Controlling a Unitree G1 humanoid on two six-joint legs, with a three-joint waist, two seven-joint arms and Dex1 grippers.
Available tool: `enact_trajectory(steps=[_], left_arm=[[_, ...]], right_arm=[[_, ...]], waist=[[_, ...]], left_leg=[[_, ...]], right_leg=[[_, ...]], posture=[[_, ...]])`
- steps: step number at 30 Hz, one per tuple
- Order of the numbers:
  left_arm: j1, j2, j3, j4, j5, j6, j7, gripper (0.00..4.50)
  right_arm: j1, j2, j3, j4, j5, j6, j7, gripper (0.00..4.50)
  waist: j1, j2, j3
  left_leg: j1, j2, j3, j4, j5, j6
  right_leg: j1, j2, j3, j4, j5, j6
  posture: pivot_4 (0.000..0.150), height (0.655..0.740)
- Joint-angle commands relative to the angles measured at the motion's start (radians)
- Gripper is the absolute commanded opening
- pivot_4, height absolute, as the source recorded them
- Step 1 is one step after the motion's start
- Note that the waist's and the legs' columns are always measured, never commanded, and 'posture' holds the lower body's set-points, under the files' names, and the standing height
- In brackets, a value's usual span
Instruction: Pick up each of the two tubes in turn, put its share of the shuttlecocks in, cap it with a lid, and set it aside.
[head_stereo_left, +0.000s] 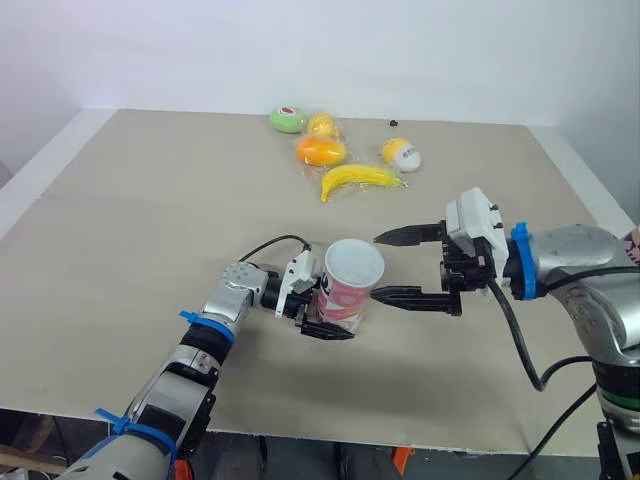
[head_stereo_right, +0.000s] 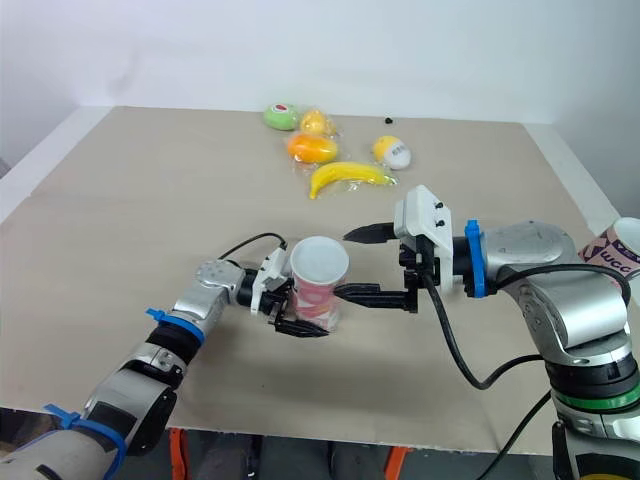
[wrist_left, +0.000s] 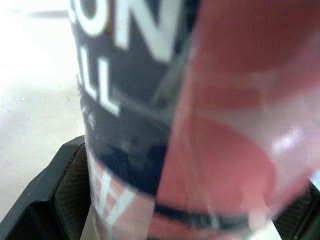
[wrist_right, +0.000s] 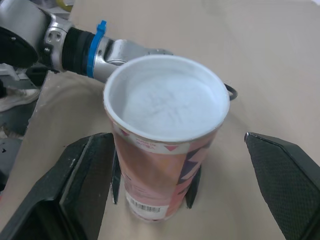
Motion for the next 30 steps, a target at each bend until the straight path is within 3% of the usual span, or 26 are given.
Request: enact_trajectory(steps=[1,7,14,22,30], left_arm=[[0.02,0.058,0.035,-0.081,-0.035,0.029,-0.027,4.46],[0.083,0.201,0.08,-0.173,-0.047,0.032,-0.027,4.46],[0.186,0.398,0.172,-0.546,-0.239,0.309,-0.052,4.46],[0.173,0.458,0.195,-0.767,-0.347,0.481,0.012,4.46],[0.183,0.42,0.165,-0.719,-0.348,0.483,0.066,4.46]], right_arm=[[0.041,-0.002,-0.055,-0.04,0.022,0.001,-0.038,4.5],[0.13,0.002,-0.05,-0.072,0.035,-0.003,-0.075,4.5],[0.161,0.089,0.088,-0.043,-0.007,-0.039,-0.094,4.5],[0.089,0.173,0.178,0.06,-0.061,-0.102,-0.075,4.5],[0.053,0.205,0.196,0.128,-0.097,-0.153,-0.058,4.5]], waist=[[-0.001,0.001,0.0],[-0.003,0.001,0.003],[-0.011,-0.001,0.007],[-0.01,-0.002,0.008],[-0.009,-0.002,0.008]], left_leg=[[0.0,0.0,0.0,0.0,0.0,0.0],[0.0,0.0,0.0,0.0,0.0,0.0],[0.0,0.002,0.0,0.0,0.0,0.0],[0.0,0.003,0.0,0.005,0.0,0.0],[0.0,0.003,0.0,0.005,0.0,0.0]], right_leg=[[0.0,0.0,0.0,0.0,0.0,0.0],[0.0,0.0,0.0,0.0,0.0,-0.001],[0.0,0.0,0.0,0.001,0.0,0.0],[0.002,0.0,-0.002,0.001,0.001,0.002],[0.002,0.002,-0.002,0.001,0.001,0.001]], posture=[[0.15,0.74],[0.15,0.74],[0.15,0.74],[0.15,0.74],[0.15,0.74]])
